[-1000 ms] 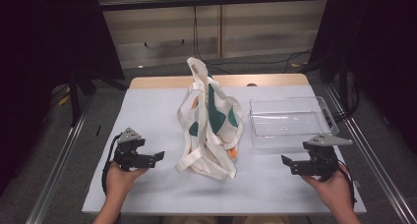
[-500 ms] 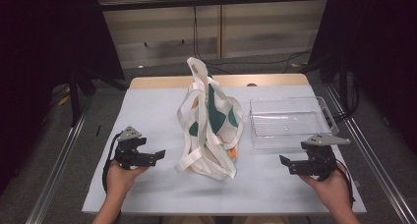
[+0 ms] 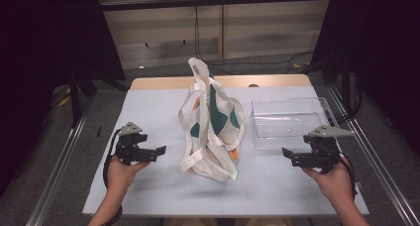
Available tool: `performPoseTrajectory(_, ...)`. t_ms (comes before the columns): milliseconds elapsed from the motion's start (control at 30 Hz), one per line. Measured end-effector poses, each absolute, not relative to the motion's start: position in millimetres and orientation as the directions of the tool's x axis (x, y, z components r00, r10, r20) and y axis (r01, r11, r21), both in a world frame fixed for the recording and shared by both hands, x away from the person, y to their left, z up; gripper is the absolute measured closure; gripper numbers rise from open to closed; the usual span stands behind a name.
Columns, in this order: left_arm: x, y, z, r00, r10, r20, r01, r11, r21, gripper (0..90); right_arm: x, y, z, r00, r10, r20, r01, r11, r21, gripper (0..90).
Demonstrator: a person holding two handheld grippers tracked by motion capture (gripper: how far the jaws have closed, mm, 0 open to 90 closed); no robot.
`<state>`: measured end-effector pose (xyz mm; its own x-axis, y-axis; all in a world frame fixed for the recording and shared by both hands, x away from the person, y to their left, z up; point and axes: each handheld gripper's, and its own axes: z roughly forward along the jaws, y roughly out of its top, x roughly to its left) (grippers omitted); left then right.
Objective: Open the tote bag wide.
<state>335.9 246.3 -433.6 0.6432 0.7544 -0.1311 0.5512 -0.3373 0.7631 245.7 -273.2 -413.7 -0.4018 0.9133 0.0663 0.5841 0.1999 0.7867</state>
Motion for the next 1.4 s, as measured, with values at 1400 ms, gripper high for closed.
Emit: performPoseTrajectory(1400, 371, 229, -413, 0.633, 0.767, -0.107, 0.537, -0.335, 0.774, 9.9, 302, -251, -393, -0.423, 0.904, 0.061, 0.573, 0.215, 0.791, 13.2)
